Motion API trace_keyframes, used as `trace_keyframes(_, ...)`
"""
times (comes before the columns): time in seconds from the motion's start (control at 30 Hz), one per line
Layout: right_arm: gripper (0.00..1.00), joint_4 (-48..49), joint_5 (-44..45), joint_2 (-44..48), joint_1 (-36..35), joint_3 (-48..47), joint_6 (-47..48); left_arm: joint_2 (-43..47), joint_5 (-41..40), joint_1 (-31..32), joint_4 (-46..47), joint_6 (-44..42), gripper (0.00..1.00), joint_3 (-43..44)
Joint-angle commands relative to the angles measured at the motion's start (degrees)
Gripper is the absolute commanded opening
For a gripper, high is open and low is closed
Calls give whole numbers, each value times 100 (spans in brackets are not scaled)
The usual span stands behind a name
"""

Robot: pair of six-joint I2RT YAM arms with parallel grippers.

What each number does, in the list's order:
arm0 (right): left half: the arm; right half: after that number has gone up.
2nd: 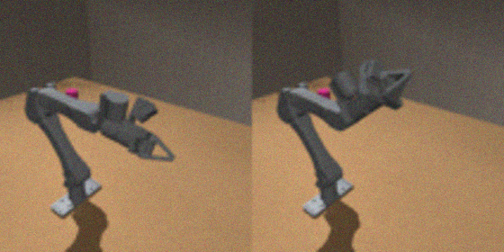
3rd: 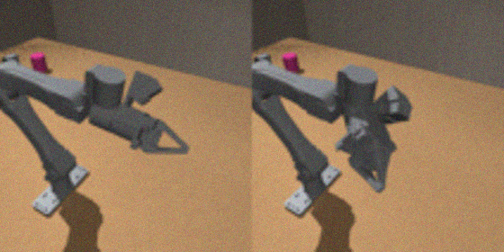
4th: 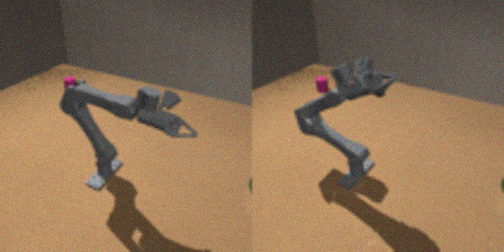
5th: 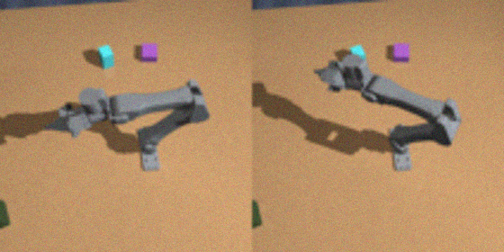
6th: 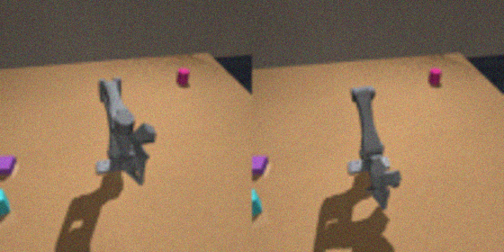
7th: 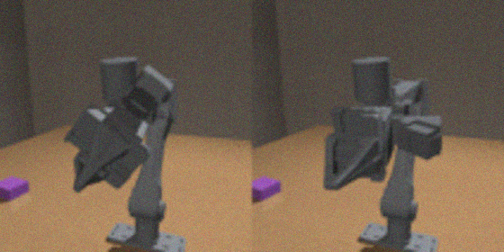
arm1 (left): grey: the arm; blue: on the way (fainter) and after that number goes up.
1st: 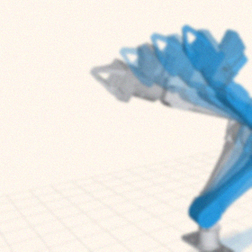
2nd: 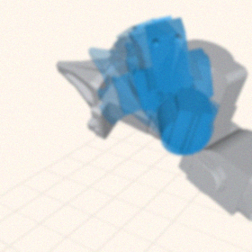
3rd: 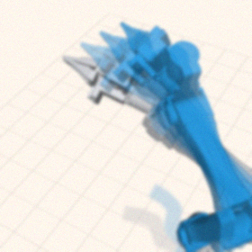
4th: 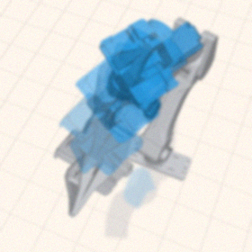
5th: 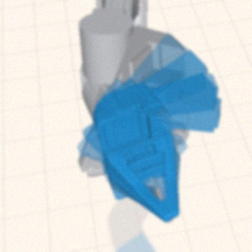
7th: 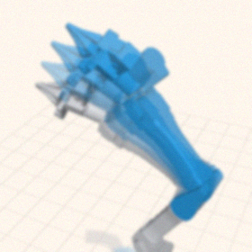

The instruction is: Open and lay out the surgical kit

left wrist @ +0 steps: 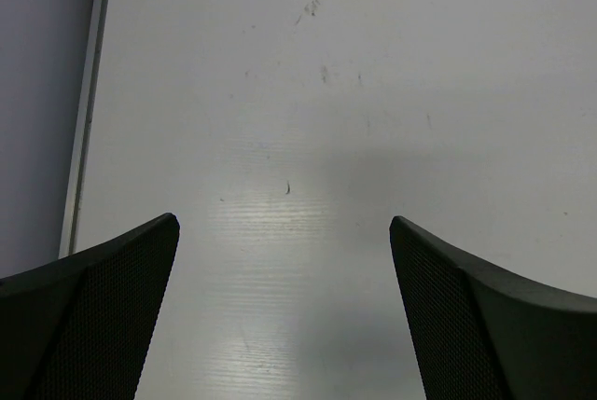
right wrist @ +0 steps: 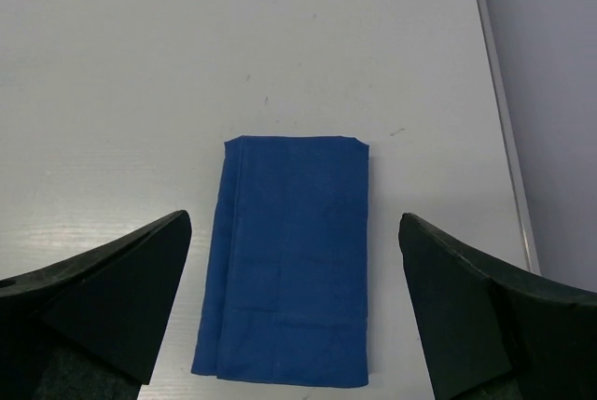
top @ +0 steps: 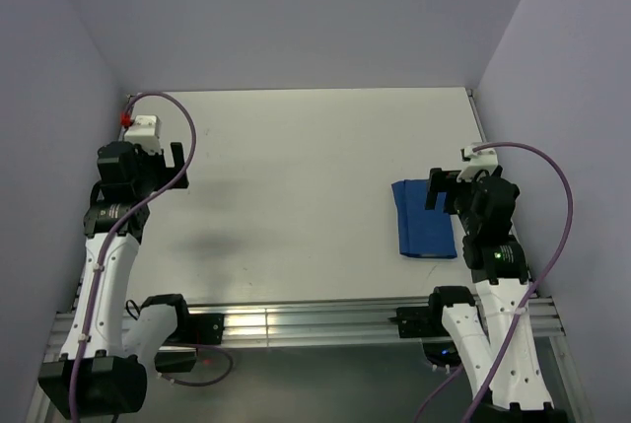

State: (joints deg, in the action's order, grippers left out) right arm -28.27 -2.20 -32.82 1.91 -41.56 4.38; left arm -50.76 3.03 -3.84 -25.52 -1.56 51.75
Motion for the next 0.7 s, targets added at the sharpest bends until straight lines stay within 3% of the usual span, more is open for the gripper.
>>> trace_keyframes(0.0, 100, 85, 211, -84, 55, 25, 106, -109, -268, -12, 135, -107, 99, 116)
trace_keyframes(0.13, 99, 59, 842, -645, 55, -36, 361, -127, -233, -12, 135, -169, 99, 152)
trace_keyframes(0.3, 93, -362, 905, -1970, 72, -457, 616, -346, -145, -12, 47, -248, 99, 257)
trace_keyframes(0.67, 64, -1558, -255, -3853, 898, -1548, 1170, -654, 611, -3, -50, -248, 99, 389)
